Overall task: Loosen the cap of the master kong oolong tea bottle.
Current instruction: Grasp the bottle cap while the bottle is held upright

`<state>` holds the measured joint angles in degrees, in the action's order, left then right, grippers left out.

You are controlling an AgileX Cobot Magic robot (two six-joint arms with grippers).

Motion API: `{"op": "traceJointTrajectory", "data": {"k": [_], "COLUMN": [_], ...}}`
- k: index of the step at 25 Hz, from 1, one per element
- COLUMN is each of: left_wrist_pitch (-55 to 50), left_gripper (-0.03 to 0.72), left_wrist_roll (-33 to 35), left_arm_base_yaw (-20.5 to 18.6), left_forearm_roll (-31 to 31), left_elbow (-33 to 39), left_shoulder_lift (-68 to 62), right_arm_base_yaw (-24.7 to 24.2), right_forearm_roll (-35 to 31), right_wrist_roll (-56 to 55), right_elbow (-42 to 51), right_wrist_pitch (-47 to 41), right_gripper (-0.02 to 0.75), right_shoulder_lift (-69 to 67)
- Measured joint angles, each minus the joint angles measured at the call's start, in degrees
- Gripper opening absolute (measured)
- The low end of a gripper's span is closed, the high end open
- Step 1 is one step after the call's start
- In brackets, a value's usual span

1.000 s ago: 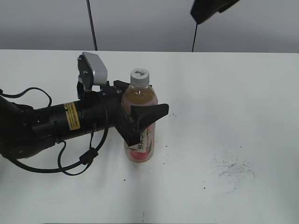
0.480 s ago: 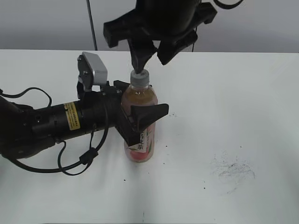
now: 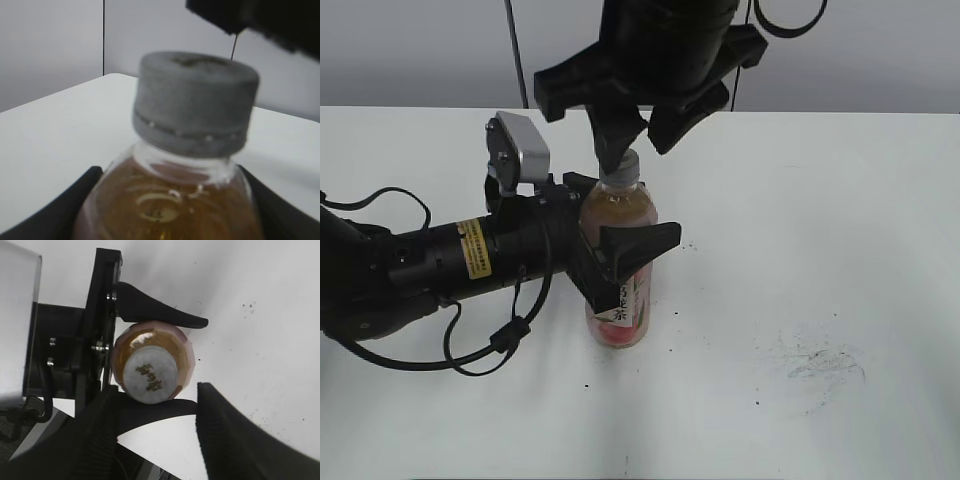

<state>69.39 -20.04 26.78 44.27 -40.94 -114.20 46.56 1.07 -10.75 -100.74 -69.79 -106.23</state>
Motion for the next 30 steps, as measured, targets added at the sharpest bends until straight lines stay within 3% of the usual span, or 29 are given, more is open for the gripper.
{"op": "traceJointTrajectory", "data": {"k": [20,25,30], "left_wrist_pitch": [0.00,0.00,0.00], "left_gripper": [0.447,0.447,0.447], "left_wrist_roll": [0.00,0.00,0.00], "left_arm_base_yaw": [0.00,0.00,0.00], "left_forearm_roll": [0.00,0.00,0.00], "left_elbow": [0.00,0.00,0.00], "left_shoulder_lift": [0.00,0.00,0.00], "right_arm_base_yaw": [0.00,0.00,0.00], "right_forearm_roll": [1.24,-1.07,-1.56], "right_wrist_roll": [-0.55,-0.37,0.42], "right_elbow": [-0.07,-0.07,-0.07], "right_wrist_pitch": [-0.06,-0.06,0.16], "right_gripper": [0.361,0.362,0.447], "right_shoulder_lift": [0.00,0.00,0.00]}}
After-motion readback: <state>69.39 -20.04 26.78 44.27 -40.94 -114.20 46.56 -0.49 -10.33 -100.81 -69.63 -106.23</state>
